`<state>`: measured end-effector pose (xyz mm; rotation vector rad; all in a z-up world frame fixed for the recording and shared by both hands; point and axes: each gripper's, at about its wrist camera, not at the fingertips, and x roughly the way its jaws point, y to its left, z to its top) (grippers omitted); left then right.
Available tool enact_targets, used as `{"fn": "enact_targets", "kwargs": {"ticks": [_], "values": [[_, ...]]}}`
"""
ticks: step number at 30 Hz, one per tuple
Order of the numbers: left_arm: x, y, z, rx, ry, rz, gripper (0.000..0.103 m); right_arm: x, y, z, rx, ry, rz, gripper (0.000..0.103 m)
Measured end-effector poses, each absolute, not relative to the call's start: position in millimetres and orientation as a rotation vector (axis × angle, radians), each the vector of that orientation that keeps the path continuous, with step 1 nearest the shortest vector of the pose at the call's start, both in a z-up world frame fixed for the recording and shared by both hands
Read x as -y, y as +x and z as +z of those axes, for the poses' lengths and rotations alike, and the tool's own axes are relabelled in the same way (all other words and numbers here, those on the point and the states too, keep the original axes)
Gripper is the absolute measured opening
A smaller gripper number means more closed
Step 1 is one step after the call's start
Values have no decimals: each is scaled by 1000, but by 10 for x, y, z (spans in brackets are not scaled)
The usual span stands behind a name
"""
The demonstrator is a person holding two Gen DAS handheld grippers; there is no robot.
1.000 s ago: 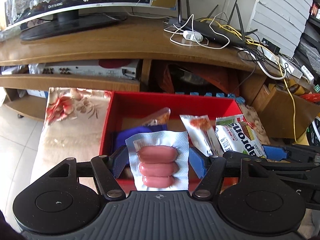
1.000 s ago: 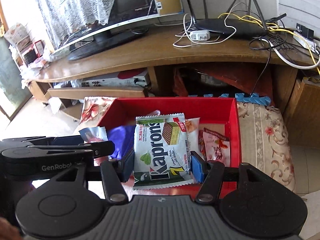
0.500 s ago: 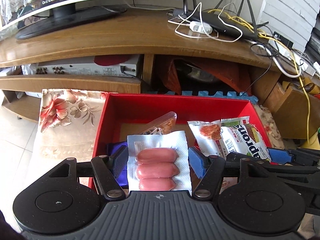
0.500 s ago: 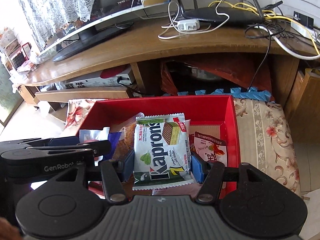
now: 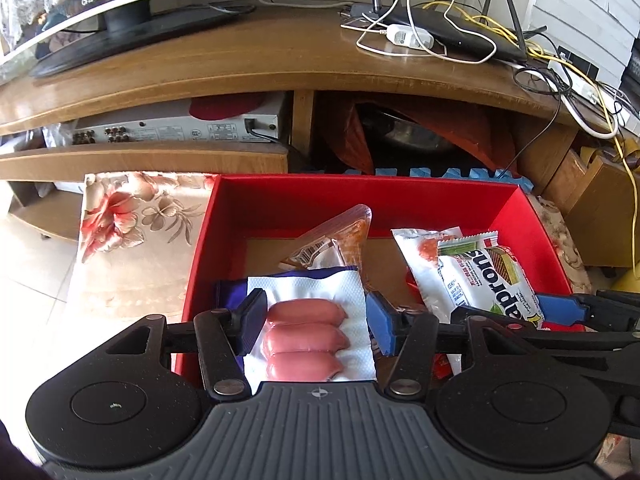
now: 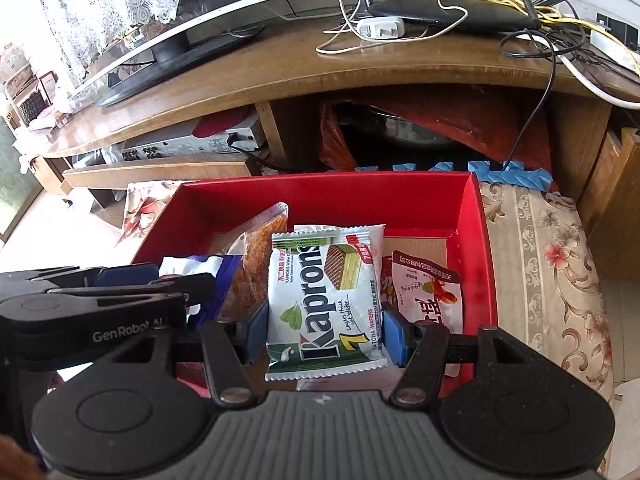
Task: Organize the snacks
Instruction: 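Lift both held snacks and carry them over the red box, then lower the sausage pack and wafer into the box and open both tools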
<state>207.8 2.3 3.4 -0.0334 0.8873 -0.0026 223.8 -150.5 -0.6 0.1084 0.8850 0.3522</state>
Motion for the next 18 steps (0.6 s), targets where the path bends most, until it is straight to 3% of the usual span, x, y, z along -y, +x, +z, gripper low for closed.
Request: {"fn": "enact_targets", "kwargs": {"ticks": [18], "values": [[-72,2047,44,-892,-40,13,78,1515,2228,-21,-880,56,322,58]]}}
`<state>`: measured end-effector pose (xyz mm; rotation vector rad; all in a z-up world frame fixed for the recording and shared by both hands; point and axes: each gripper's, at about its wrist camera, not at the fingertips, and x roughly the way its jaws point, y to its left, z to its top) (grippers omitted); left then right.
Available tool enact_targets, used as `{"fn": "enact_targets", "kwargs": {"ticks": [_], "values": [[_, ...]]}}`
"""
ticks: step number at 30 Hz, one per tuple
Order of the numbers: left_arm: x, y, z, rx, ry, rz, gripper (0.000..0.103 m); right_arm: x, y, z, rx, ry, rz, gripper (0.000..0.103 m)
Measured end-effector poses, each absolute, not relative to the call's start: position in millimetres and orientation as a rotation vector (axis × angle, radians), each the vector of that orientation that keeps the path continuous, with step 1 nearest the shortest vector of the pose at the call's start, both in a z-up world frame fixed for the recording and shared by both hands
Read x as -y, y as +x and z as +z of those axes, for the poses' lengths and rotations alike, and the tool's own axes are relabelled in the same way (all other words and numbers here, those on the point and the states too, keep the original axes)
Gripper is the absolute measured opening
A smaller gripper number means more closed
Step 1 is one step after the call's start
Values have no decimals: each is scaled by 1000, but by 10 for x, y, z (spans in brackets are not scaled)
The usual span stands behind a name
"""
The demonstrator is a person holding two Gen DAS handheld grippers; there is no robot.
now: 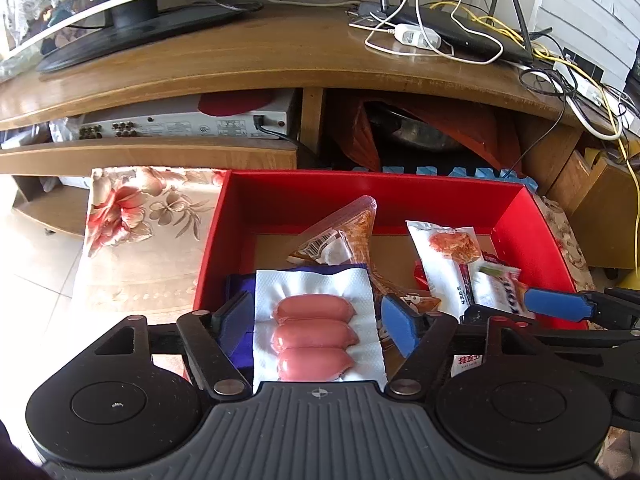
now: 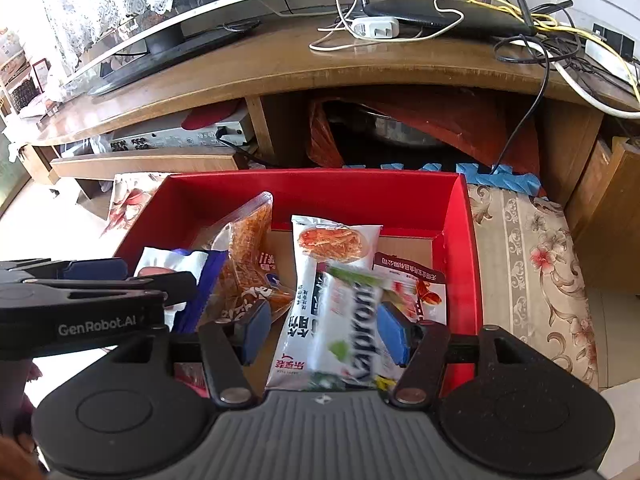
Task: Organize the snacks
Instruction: 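Lower the sausage pack and wafer into the box and open both tools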
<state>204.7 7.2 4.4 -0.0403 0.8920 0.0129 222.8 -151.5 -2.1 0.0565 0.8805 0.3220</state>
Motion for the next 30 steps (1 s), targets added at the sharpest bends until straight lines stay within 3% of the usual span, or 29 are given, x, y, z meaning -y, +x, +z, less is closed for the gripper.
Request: {"fn": "enact_targets", "kwargs": {"ticks": [30], "values": [[-46,1692,271,-825,-56,-9,81,1612,1857,225,-833,78,324,58]]}}
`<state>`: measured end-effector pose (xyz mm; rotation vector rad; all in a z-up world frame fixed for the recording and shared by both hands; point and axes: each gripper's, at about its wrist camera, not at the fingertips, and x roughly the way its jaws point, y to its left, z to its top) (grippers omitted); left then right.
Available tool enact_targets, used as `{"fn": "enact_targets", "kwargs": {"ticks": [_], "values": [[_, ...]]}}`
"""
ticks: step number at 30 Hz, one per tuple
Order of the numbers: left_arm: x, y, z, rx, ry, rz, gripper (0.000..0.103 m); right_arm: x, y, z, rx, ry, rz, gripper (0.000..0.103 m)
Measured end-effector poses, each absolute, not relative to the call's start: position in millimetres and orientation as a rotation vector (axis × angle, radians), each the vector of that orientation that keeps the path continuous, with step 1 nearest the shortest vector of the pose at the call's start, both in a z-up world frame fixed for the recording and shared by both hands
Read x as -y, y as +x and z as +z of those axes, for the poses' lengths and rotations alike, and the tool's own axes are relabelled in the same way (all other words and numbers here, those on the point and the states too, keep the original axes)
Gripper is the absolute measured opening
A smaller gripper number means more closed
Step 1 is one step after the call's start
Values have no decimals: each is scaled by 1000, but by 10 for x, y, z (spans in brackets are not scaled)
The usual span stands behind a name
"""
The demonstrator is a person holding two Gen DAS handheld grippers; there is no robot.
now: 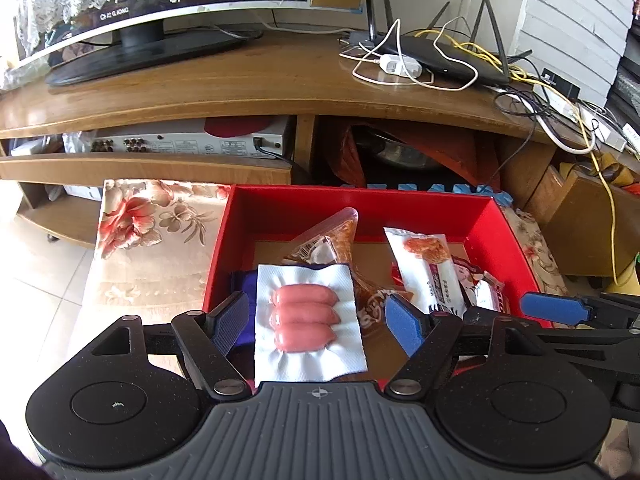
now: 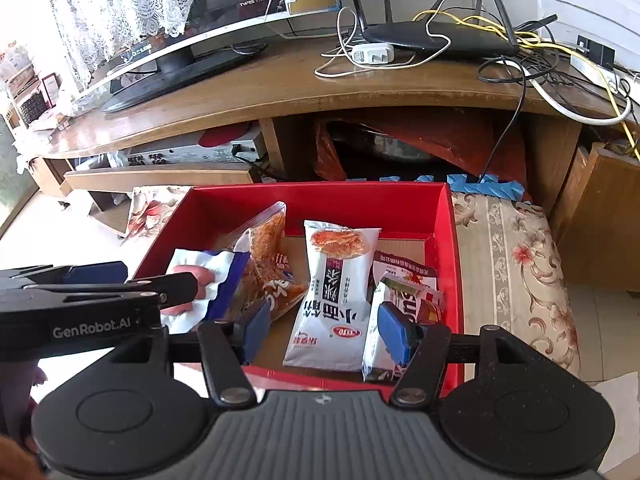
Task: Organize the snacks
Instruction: 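Lower the sausage pack and wafer into the box and open both tools, then move the left tool to the red-wrapped cake while the right tool reaches the gold biscuit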
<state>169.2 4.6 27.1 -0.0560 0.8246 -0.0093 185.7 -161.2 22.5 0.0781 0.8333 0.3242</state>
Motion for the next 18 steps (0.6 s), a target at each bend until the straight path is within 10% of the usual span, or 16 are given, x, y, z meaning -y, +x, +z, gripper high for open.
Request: {"fn": "enact_targets", "kwargs": {"ticks": [18], "values": [[377,872,-44,-968,55,-262,89,1925,1242,-80,-985,29,287,60]]}}
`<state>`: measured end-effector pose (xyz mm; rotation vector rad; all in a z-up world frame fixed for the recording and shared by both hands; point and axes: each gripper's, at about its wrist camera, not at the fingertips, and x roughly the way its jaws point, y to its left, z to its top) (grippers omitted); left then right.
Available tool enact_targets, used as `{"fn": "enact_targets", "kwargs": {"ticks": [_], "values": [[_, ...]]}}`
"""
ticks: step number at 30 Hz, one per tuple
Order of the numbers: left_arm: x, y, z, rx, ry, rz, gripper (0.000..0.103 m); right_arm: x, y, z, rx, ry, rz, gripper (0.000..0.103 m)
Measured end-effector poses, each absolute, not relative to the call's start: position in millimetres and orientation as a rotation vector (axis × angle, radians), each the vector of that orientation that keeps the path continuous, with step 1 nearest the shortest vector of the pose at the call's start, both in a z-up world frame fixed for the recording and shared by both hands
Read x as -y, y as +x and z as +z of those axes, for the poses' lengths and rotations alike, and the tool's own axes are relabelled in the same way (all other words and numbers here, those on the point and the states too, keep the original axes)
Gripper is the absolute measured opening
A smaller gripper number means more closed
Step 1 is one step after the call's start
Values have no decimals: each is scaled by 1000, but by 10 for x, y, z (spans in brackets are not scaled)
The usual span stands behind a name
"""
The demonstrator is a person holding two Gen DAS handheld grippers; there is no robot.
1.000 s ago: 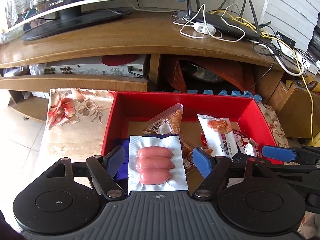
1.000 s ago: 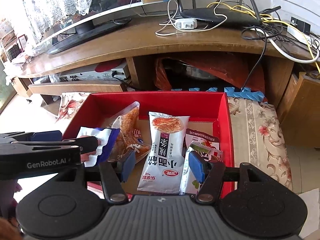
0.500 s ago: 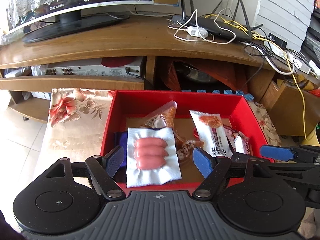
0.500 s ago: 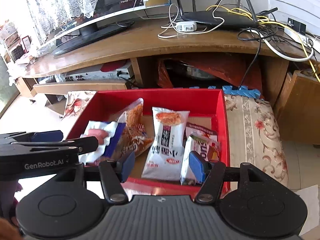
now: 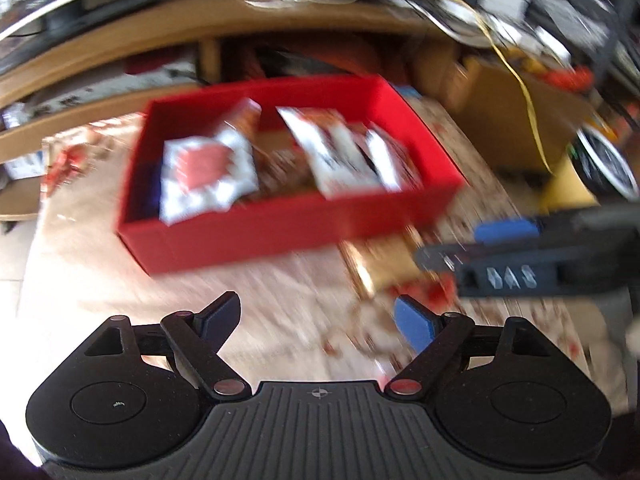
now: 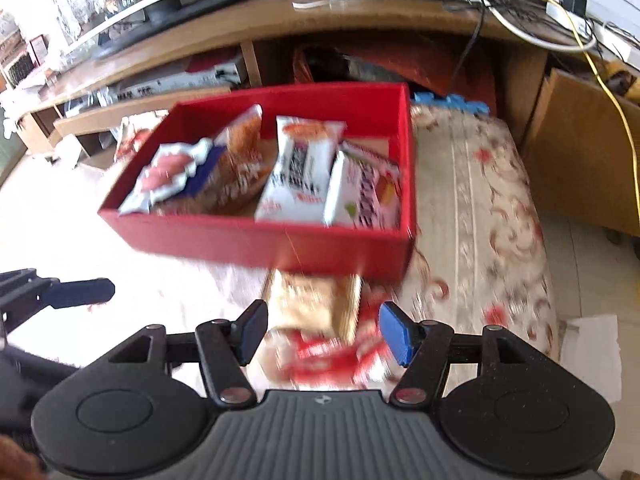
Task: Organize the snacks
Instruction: 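Move the left tool to the red-wrapped cake while the right tool reaches the gold biscuit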
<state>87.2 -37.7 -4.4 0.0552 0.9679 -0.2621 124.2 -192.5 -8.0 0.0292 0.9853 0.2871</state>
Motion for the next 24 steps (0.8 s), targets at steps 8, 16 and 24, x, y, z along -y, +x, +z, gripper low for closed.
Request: {"fn": "enact_targets", "kwargs": {"ticks": [8,16,24], "values": [[647,554,-369,-1088,209,-421,92,1969,1131,-214,-1042,37,307,62],[680,557,-639,-1152,285,-468,96,1927,1181,-293,-1079,48,331,63],[749,491,-672,-1125,313,-483,76,1931,1421,-343,-1101,112,307,64]]}}
